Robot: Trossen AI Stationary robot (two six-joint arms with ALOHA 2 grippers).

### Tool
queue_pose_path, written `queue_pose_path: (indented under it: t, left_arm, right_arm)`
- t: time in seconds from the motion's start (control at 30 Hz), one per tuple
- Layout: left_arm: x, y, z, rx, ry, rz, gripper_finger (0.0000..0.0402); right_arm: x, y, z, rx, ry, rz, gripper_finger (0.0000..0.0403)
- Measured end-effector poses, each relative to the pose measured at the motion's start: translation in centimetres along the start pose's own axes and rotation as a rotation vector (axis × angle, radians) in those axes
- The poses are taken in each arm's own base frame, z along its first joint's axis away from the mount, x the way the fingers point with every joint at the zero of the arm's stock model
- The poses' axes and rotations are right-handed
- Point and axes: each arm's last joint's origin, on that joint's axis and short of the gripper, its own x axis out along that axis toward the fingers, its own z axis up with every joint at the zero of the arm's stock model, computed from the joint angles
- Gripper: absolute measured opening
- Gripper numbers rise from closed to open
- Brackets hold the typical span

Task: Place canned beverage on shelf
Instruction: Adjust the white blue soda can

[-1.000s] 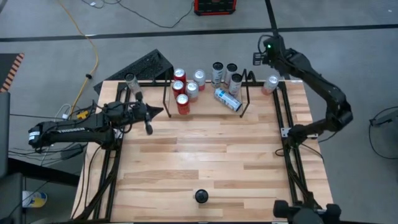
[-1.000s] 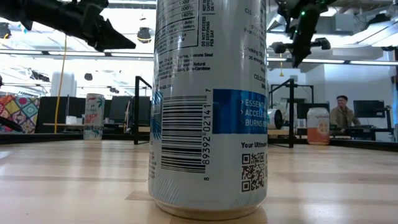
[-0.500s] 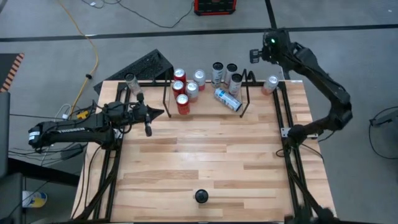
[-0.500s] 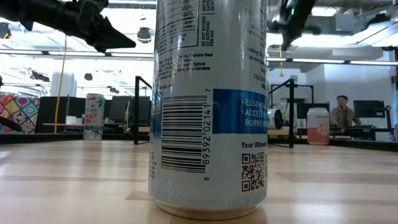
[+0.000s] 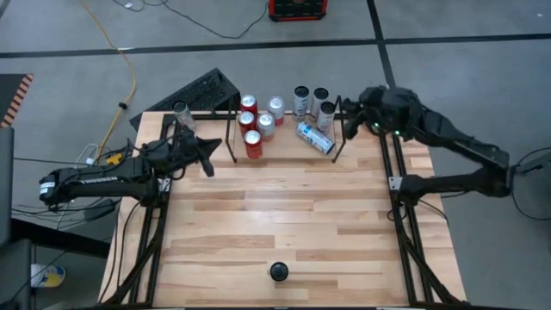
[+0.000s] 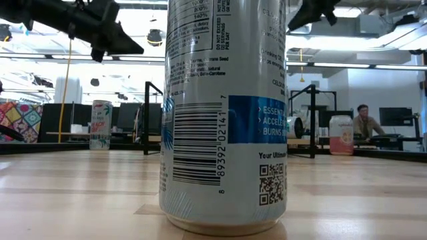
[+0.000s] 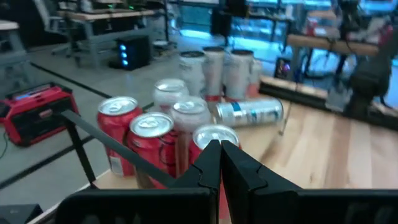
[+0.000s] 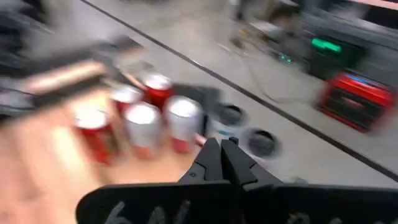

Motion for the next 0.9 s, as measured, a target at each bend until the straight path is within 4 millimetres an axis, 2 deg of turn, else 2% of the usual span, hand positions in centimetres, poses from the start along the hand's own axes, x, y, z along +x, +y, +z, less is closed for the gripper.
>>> queue_pose_path:
  t: [0.17, 0.33, 0.43, 0.67, 0.9]
  left_arm:
    - [0.0, 0.1, 0.7, -0.040, -0.073, 0.049, 0.0000]
    - [-0.1, 0.1, 1.6, -0.029, -0.157, 0.038, 0.0000]
    - [0.0, 0.0, 1.6, 0.001, -0.158, 0.002, 0.0000]
    - [0.4, -0.2, 1.3, 0.062, -0.143, -0.008, 0.0000]
    - [1.4, -0.7, 0.5, 0.138, -0.089, -0.046, 0.0000]
  right_arm:
    - [-0.8, 0.3, -0.6, 0.007, -0.104, 0.200, 0.0000]
    - [0.5, 2.0, -0.9, 0.017, -0.040, 0.257, 0.0000]
    - [1.1, 3.6, -0.1, 0.029, -0.020, 0.309, 0.0000]
    - [2.6, 7.5, 1.7, -0.048, 0.209, 0.261, 0.0000]
    - [5.9, 9.5, 1.1, -0.143, 0.483, 0.188, 0.0000]
